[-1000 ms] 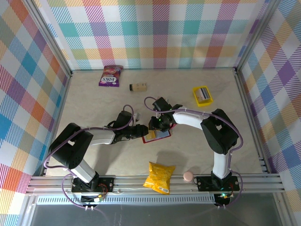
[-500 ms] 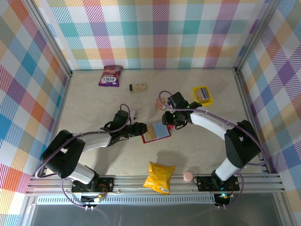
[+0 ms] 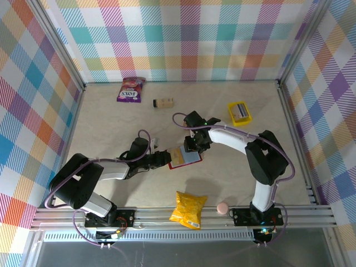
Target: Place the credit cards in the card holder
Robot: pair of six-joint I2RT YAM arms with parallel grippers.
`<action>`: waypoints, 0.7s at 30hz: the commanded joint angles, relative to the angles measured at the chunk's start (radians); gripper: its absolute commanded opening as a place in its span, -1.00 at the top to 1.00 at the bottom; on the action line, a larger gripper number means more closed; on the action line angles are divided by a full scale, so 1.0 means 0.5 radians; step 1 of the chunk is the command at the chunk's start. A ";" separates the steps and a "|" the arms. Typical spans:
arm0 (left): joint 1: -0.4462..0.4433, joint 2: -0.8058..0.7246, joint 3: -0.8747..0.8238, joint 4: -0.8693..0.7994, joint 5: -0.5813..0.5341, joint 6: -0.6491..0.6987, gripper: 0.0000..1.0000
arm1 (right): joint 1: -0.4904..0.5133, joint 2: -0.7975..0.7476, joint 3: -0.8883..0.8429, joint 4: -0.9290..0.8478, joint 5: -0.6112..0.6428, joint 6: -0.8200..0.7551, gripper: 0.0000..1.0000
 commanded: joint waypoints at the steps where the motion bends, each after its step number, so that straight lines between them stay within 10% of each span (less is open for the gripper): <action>1: 0.018 -0.073 -0.002 0.028 0.017 0.003 0.25 | -0.005 0.059 0.094 -0.076 0.019 0.010 0.16; 21: 0.021 0.007 0.057 -0.063 0.026 0.025 0.22 | -0.008 0.222 0.162 -0.073 -0.038 0.035 0.12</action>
